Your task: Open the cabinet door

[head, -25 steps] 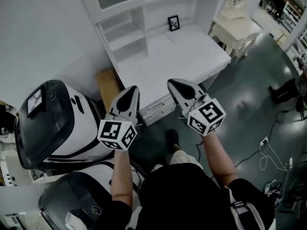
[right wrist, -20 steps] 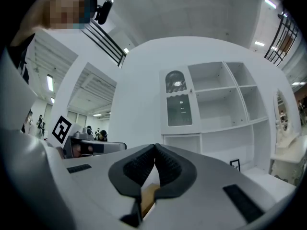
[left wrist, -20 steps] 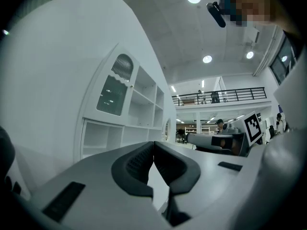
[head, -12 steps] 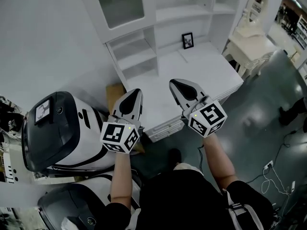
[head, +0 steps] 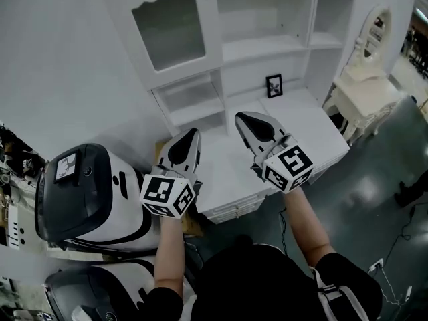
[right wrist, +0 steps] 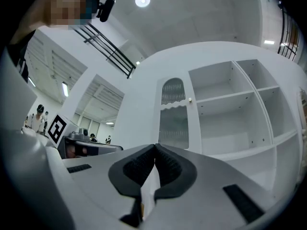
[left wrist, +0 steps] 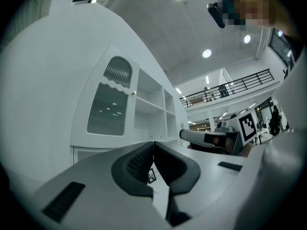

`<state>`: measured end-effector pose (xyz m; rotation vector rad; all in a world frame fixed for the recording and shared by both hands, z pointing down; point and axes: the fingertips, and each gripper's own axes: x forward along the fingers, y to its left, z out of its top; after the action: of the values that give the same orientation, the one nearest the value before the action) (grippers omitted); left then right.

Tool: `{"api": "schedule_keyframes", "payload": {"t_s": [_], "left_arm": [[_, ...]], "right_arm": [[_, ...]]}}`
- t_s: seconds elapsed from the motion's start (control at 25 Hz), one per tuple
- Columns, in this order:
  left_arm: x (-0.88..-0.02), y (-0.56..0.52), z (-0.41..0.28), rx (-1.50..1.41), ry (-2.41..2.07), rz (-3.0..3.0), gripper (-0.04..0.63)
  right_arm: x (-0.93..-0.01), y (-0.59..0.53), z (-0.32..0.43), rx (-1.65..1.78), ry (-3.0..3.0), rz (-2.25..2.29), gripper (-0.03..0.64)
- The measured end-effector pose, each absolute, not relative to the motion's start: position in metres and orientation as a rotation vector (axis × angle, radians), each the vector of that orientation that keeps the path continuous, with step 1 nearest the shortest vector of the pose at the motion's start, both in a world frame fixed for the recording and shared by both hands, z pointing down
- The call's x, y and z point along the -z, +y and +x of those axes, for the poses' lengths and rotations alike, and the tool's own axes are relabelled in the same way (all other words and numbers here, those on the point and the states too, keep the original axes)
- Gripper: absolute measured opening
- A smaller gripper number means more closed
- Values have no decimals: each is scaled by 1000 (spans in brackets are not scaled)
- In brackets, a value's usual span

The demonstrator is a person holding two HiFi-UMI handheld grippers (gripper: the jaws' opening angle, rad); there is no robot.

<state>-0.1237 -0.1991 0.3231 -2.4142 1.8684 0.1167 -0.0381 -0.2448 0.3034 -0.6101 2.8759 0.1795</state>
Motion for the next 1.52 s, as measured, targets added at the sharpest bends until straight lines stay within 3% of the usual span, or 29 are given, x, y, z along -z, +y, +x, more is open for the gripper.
{"api": "schedule_keyframes", "payload": {"t_s": [0.64, 1.52], "left_arm": [[-284, -255, -140, -122, 1939, -2276, 23], [-171, -369, -159, -102, 1614, -2225, 23]], "right_arm": [[-264, -304, -58, -288, 2861, -491, 18], [-175, -356, -90, -465, 2754, -758, 18]]}}
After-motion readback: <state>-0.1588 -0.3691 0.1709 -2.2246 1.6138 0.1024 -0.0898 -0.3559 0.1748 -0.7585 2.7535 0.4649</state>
